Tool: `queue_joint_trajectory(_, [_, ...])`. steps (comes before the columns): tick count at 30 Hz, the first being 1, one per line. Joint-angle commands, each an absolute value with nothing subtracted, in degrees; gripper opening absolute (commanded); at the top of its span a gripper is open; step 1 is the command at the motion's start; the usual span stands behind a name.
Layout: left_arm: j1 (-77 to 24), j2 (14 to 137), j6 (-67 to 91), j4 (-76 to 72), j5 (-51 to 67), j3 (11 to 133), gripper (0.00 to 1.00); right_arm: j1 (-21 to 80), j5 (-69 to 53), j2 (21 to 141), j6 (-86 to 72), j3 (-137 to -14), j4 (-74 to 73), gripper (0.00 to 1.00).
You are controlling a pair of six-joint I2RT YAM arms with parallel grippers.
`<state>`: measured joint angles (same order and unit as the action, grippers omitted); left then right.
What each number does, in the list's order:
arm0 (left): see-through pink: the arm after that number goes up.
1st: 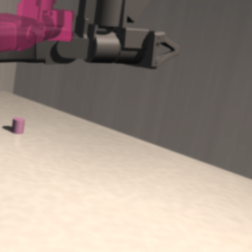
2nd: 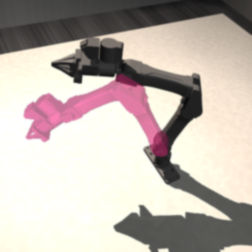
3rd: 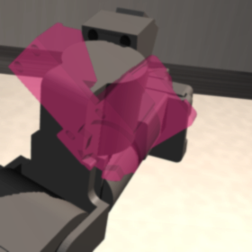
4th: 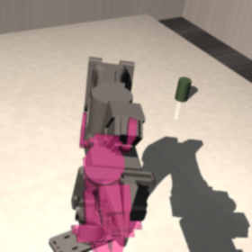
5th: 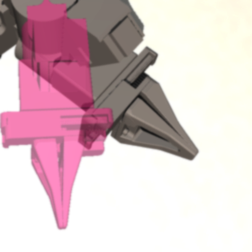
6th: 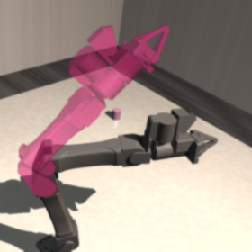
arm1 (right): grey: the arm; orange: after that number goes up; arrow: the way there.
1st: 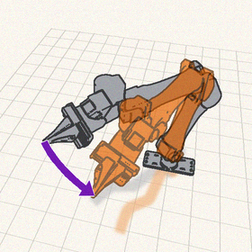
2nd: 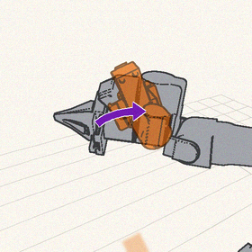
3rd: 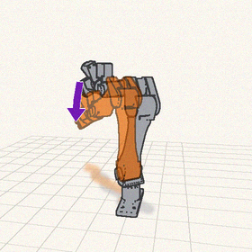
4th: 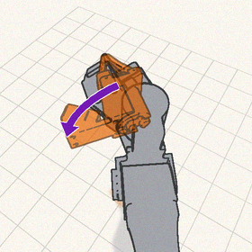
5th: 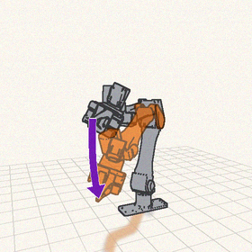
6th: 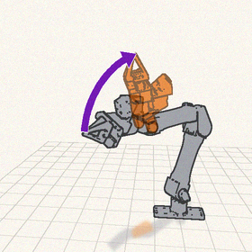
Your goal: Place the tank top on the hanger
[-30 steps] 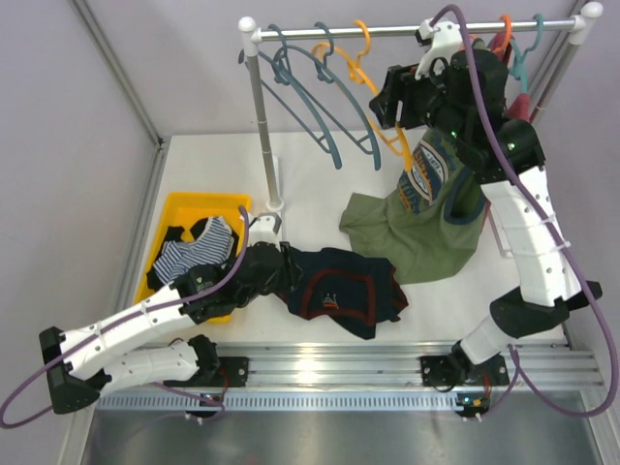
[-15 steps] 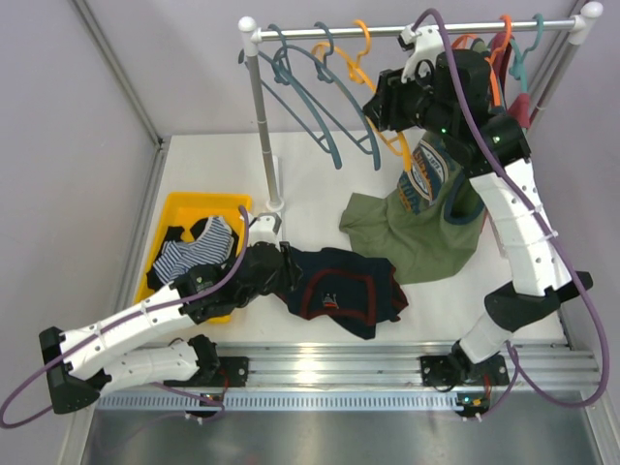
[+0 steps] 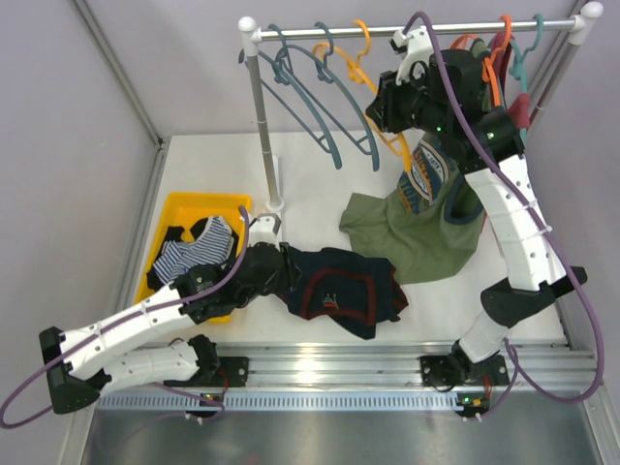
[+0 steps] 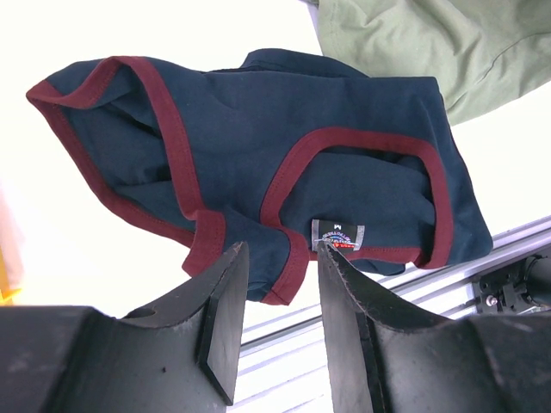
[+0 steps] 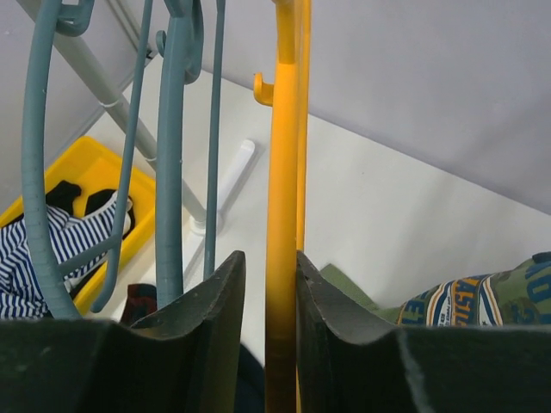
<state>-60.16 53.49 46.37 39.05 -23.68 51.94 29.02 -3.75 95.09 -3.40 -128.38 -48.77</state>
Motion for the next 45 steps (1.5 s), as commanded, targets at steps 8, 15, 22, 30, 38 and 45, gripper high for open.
queue_joint_trajectory(8, [-60.4, 52.6, 46.4, 40.0, -25.0, 52.7, 0.43, 28.6, -2.9, 95.6, -2.5, -132.4, -49.6, 0.0])
queue_joint_trajectory(15, [-60.4, 52.5, 46.5, 40.1, -25.0, 52.6, 0.42, 28.6, -0.6, 94.0, -4.0, -131.9, -46.8, 0.0])
queue_joint_trajectory(22, [-60.4, 51.9, 46.6, 40.1, -25.1, 52.1, 0.42, 28.6, -0.2, 90.7, -5.6, -128.7, -41.5, 0.0])
queue_joint_trajectory(30, [-60.4, 51.2, 46.6, 40.1, -25.4, 51.7, 0.42, 28.6, 3.2, 87.5, -6.5, -125.7, -39.1, 0.0])
queue_joint_trajectory(38, [-60.3, 51.2, 46.5, 40.1, -25.9, 51.6, 0.43, 28.6, 3.6, 83.2, -6.8, -120.1, -38.5, 0.0])
queue_joint_trajectory(45, [-60.4, 51.8, 46.9, 40.1, -26.5, 51.2, 0.43, 28.6, 6.1, 76.3, -8.4, -113.6, -40.5, 0.0])
